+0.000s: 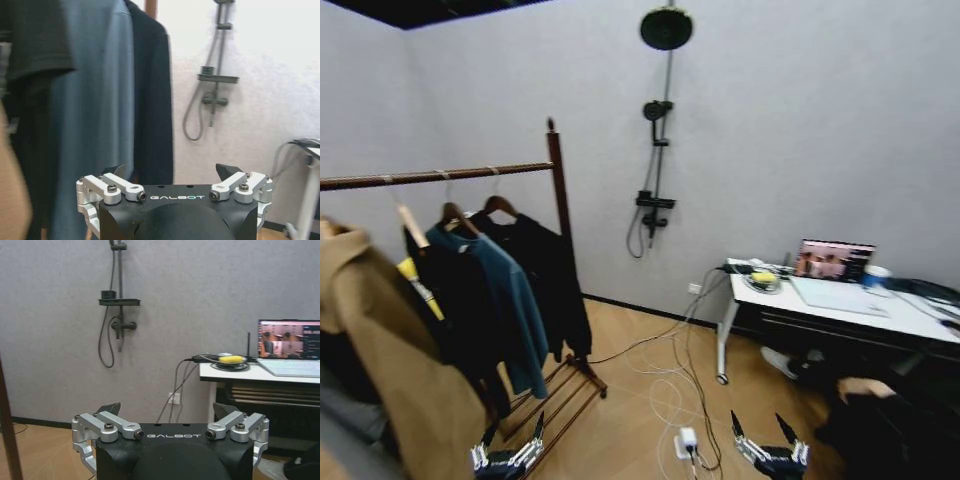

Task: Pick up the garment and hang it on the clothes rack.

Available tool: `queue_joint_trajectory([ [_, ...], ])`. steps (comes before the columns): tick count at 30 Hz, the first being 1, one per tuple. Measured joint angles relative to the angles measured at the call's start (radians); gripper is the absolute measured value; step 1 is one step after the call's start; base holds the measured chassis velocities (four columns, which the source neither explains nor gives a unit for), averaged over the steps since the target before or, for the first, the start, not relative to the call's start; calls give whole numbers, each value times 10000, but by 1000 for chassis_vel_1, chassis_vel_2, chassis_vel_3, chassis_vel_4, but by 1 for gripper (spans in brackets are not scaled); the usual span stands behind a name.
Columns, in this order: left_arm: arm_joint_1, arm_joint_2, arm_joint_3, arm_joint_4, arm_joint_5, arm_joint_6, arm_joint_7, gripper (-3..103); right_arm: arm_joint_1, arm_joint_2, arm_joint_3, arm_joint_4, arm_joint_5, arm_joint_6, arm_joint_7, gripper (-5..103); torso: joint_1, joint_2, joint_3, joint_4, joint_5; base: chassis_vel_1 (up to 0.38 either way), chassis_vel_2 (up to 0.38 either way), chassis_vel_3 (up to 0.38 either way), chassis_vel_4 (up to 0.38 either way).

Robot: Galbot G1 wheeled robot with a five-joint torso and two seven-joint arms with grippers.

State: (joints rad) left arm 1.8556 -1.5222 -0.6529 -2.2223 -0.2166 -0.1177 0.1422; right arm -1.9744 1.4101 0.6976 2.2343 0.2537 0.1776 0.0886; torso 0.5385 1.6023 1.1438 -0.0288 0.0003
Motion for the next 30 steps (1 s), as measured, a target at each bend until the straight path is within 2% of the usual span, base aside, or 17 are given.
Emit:
queue_joint_trajectory([
  [17, 0, 0, 0, 0, 0, 0, 0, 100, 0, 0, 0, 0, 0, 0, 0, 100, 0, 0, -1, -1, -3, -114, -110, -111, -120],
  [24, -1, 1, -2, 0, 0, 0, 0, 100, 2, 0, -1, 0, 0, 0, -1, 100, 2, -1, 0, 1, -3, -1, -22, 5, 39],
  [30, 0, 0, -1, 0, 0, 0, -1, 100, 2, 0, -1, 0, 0, 1, -1, 100, -1, 0, -1, 1, -2, -22, -203, 18, 219],
])
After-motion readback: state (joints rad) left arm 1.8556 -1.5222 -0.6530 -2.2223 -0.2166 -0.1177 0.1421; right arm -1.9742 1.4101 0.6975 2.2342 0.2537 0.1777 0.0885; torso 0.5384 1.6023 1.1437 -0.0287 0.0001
